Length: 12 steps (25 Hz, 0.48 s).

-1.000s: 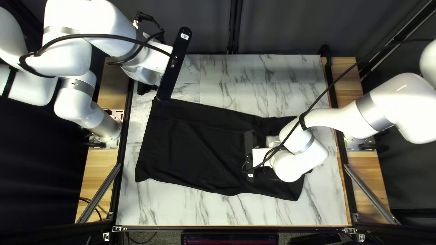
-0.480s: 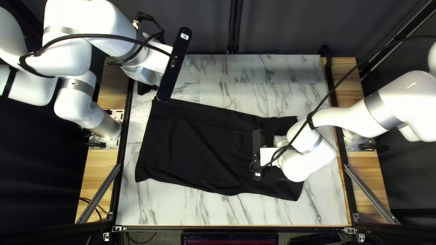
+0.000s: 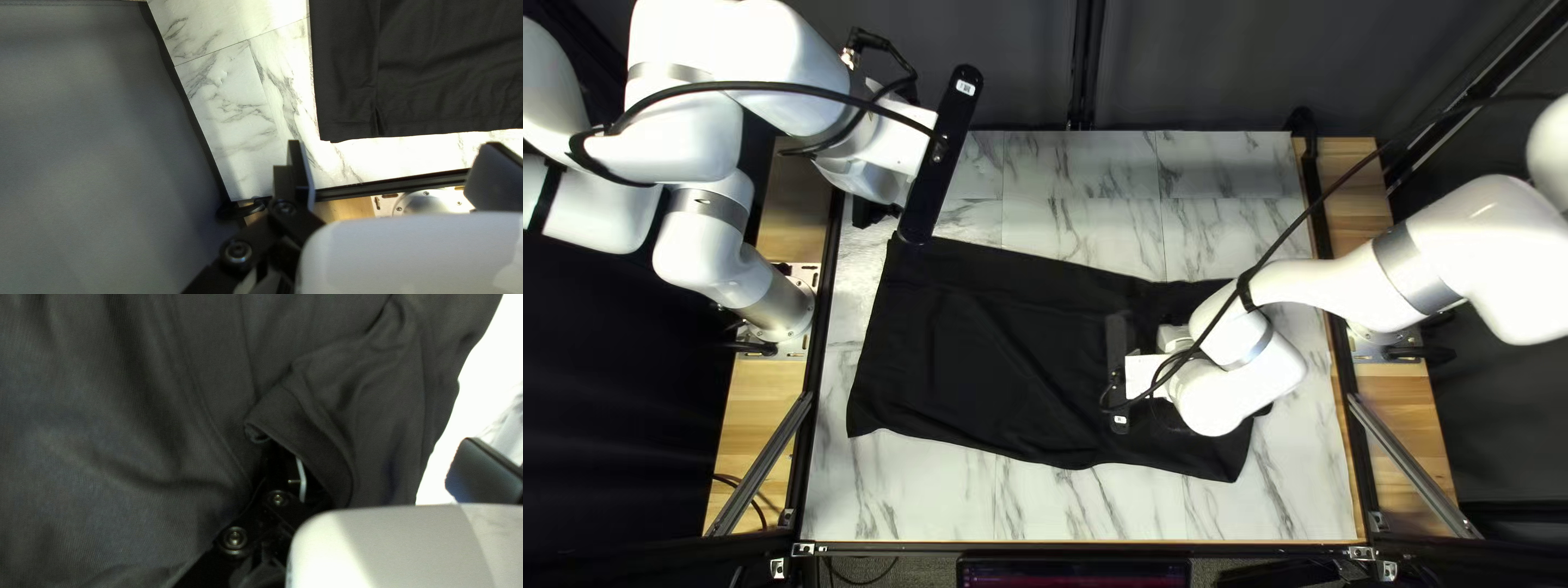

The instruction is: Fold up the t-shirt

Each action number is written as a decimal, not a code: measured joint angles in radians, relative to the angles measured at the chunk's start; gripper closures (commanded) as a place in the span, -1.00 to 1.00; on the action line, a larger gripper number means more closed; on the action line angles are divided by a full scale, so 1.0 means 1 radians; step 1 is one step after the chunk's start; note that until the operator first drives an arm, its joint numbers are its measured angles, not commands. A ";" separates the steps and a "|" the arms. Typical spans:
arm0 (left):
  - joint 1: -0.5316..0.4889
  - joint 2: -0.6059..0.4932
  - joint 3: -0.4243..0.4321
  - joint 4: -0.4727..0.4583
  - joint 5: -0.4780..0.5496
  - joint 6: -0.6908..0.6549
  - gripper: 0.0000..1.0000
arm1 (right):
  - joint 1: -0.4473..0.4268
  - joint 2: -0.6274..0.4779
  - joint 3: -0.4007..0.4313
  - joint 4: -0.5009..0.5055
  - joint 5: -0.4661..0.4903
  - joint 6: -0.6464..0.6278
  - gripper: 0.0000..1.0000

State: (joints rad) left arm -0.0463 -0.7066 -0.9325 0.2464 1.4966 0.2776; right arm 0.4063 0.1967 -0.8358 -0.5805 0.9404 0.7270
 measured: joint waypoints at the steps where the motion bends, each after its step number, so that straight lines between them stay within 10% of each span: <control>1: 0.000 0.000 0.000 0.000 0.000 0.000 -1.00 | -0.001 -0.003 0.007 -0.002 -0.003 0.002 -1.00; 12: 0.000 0.000 0.000 0.000 0.000 0.000 -1.00 | -0.013 0.006 -0.025 -0.024 -0.009 -0.014 -1.00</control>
State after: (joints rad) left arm -0.0463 -0.7066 -0.9325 0.2464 1.4966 0.2776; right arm 0.3934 0.2031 -0.8609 -0.6044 0.9310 0.7134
